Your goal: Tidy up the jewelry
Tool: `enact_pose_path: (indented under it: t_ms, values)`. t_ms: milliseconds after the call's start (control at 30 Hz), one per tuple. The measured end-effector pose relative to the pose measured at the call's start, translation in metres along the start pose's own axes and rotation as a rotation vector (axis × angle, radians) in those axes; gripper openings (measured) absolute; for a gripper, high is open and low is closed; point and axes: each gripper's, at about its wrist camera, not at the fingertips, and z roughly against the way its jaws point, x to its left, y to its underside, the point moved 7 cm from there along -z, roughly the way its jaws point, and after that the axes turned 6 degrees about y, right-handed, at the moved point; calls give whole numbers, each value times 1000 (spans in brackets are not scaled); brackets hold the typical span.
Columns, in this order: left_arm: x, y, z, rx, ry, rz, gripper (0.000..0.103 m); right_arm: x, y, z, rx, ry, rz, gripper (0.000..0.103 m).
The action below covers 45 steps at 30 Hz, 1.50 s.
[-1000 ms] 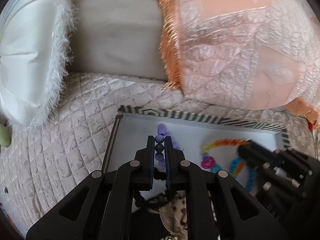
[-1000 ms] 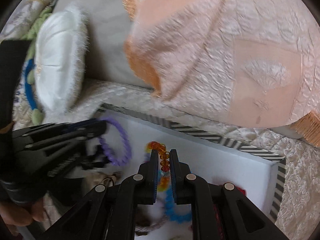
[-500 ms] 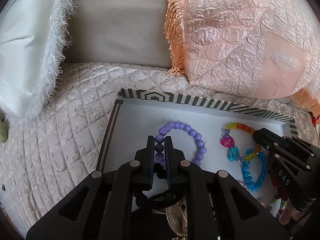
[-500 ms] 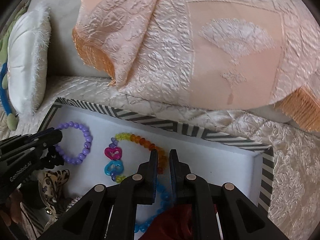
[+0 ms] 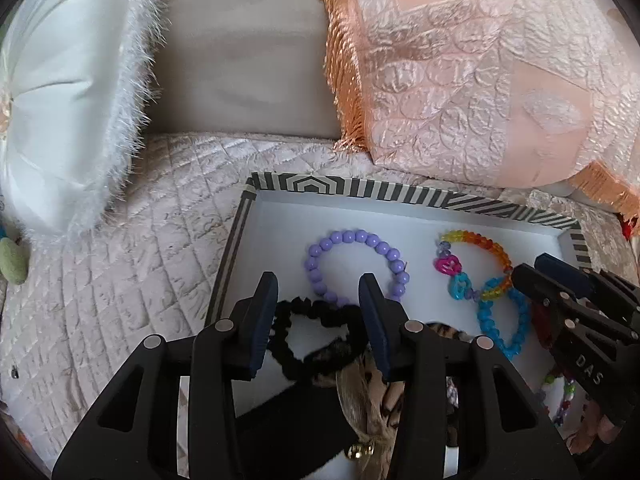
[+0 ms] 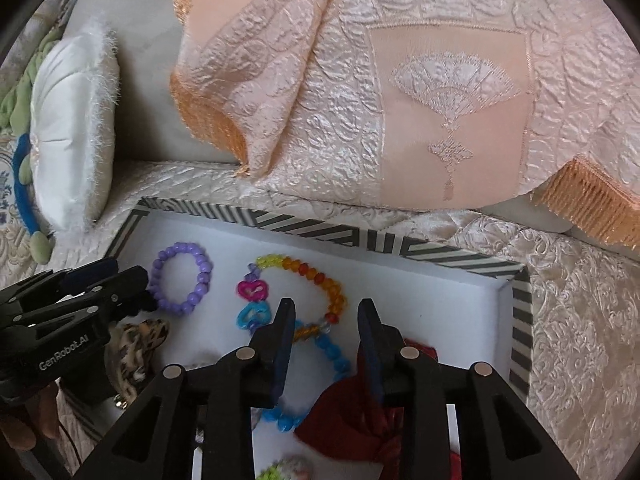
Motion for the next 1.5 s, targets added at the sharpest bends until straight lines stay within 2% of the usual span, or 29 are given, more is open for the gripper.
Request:
enact_pose_path:
  t_ms: [100,200,400,633,700,733,767,867,967,1100,1500]
  values:
    - [-2,1,11,-21,-7,-11,42,1,6,15,-19,2,5,31]
    - [-6,5,26,-47,-9,-17,42,3,12,32,-40,5,4,38]
    - [-17,20,60,-97,-7,-20,42,6,31,65,-77,26,-16,39]
    - [-39,46,101,-161,-20,-69,42,5,55,103,-120,36,-54,41]
    - [-45,52,109,-172,-15,-70,42,4,61,113,-132,40,-70,48]
    - [-47,54,113,-183,-17,-68,42,3,65,119,-140,46,-77,59]
    - [-50,57,118,-197,-14,-63,42,3,67,125,-150,51,-79,66]
    - [-57,62,130,-226,-6,-55,42,3,73,143,-190,69,-77,67]
    - [-65,56,145,-266,-16,-90,42,1,75,155,-209,81,-76,67]
    - [-65,46,166,-340,-17,-66,42,-2,73,174,-265,98,-79,67]
    - [-69,42,171,-389,-19,-68,42,-7,70,174,-275,116,-83,70]
